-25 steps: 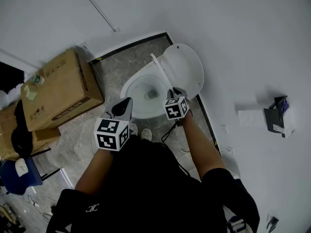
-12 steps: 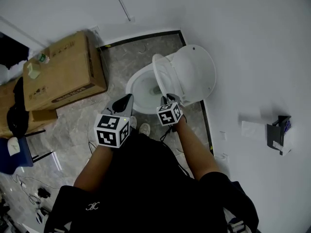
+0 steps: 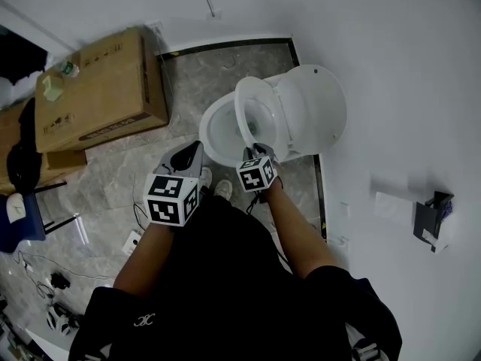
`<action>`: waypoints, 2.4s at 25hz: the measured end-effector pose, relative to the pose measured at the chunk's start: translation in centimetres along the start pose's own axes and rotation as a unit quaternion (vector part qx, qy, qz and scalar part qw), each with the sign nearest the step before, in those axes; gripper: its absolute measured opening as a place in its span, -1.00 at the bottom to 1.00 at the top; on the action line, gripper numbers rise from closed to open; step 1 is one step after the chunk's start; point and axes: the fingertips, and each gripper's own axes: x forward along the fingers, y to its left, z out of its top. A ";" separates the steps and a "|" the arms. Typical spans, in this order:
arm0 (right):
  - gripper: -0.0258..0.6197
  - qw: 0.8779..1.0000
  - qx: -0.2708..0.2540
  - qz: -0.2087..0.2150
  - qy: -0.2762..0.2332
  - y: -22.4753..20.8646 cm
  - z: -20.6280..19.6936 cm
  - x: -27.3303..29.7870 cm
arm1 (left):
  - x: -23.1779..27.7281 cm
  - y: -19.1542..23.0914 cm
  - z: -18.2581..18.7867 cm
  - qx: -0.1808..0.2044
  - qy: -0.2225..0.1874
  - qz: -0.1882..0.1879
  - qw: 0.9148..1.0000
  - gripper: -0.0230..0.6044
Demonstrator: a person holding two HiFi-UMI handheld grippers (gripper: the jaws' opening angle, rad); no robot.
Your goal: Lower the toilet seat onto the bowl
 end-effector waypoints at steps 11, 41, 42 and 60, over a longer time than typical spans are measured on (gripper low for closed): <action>-0.54 0.999 -0.037 0.031 0.014 4.3 -0.8 3.3 | 0.1 5.4 -3.8 -0.031 0.015 0.031 0.999 -0.90; -0.38 0.987 -0.119 0.090 0.058 13.0 -4.7 14.6 | 6.1 12.0 -12.2 -0.060 0.072 0.043 0.995 -0.90; -0.37 0.987 -0.119 0.094 0.062 13.2 -4.9 15.0 | 6.3 12.3 -12.3 -0.063 0.072 0.045 0.994 -0.90; -0.44 0.980 -0.125 0.106 0.114 15.9 -8.4 22.0 | 9.0 16.7 -17.1 -0.085 0.099 0.056 0.990 -0.90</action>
